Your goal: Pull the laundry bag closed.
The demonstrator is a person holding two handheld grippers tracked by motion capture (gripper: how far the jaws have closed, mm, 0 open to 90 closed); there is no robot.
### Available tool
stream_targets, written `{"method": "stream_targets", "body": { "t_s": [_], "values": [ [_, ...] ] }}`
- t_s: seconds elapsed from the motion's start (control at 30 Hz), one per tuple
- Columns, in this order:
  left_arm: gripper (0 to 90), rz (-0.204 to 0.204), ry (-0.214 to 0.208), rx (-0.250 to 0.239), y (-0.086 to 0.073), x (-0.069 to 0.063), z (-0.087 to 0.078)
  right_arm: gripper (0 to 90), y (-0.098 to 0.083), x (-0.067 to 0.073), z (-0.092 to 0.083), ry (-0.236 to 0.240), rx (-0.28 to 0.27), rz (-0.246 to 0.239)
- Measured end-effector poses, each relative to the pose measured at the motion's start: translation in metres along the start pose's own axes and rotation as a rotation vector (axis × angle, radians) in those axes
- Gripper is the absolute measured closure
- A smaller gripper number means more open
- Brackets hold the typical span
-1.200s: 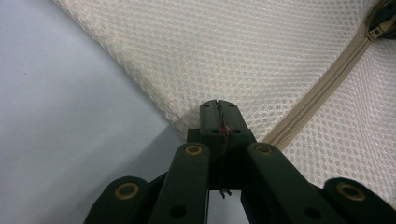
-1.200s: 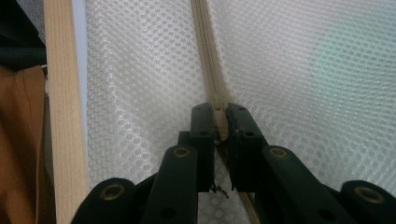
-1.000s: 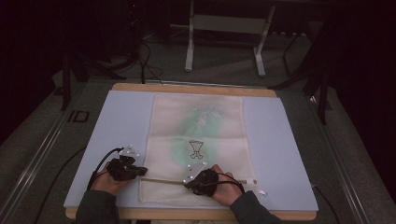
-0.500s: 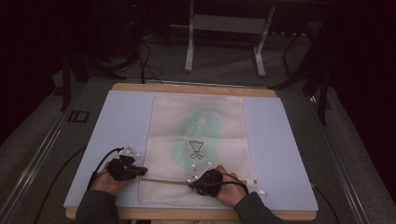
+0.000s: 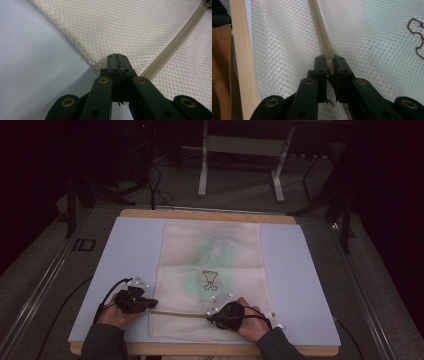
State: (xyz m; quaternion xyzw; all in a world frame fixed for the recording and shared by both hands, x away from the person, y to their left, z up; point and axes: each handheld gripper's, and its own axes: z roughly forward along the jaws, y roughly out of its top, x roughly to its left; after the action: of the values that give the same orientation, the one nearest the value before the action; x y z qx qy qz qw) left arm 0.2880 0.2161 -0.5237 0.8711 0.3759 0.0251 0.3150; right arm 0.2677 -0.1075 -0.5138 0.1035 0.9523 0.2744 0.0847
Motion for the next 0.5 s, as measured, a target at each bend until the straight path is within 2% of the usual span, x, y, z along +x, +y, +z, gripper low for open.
{"method": "stream_targets", "body": {
  "t_s": [0.5],
  "values": [
    [89.7, 0.001, 0.001, 0.0, 0.0, 0.0, 0.0, 82.5, -0.012, -0.003, -0.007, -0.006, 0.004, 0.026]
  ]
}}
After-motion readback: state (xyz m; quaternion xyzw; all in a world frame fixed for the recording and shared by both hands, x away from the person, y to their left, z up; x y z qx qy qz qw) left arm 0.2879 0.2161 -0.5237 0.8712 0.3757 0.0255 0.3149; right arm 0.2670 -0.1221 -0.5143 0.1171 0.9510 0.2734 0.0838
